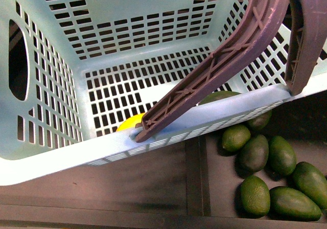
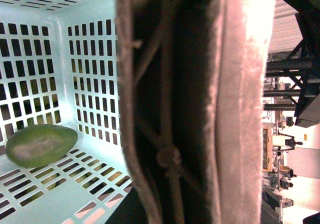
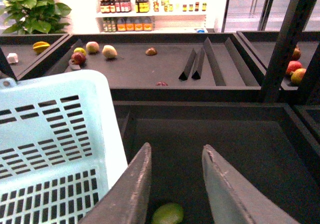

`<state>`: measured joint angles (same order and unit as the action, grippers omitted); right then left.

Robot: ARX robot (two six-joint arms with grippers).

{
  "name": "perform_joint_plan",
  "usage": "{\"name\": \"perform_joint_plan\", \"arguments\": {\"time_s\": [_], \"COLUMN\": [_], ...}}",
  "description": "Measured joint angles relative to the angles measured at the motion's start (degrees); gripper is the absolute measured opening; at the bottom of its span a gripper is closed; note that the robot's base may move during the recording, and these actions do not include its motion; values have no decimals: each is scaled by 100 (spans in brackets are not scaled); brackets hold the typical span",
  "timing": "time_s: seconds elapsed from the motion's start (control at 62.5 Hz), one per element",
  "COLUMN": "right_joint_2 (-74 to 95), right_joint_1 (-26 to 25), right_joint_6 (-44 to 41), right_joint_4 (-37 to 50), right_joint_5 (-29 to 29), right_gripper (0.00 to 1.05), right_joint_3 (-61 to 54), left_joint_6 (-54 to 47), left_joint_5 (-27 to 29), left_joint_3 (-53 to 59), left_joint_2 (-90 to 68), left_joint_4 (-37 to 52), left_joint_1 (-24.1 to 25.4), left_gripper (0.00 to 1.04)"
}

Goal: Pick mango and avocado into basket

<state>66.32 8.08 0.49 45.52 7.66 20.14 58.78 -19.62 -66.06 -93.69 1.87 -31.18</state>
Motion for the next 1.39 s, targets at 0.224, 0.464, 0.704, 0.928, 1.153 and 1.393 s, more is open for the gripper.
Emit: {"name": "perform_joint_plan", "arguments": {"time_s": [0.224, 0.464, 0.704, 0.928, 1.153, 1.393], "right_joint_2": [-811, -1547, -2402, -2876, -3633, -4312], "right_joint_1": [-262, -713, -787, -789, -789, -789], "right_joint_6": [-31, -31, -31, -33, -31, -33], "right_joint_4": [-11, -291, -800, -920, -1593, -2245], "right_joint_5": [-245, -726, -754, -761, -765, -765], "right_gripper": [2, 2, 2, 2, 2, 2], "right_joint_3": [-785, -1252, -1602, -1910, -1912, -1915], "left_joint_6": [-11, -9, -7, -13, -9, -20], "left_joint_5": [13, 4, 9, 9, 0, 9], "left_joint_3": [0, 0, 0, 0, 0, 0], "left_joint_2": [0, 0, 0, 0, 0, 0], "left_joint_4": [-2, -2, -2, -2, 0, -2], "left_joint_1": [2, 0, 2, 0, 0, 0], "left_gripper": [13, 13, 13, 13, 13, 13]}}
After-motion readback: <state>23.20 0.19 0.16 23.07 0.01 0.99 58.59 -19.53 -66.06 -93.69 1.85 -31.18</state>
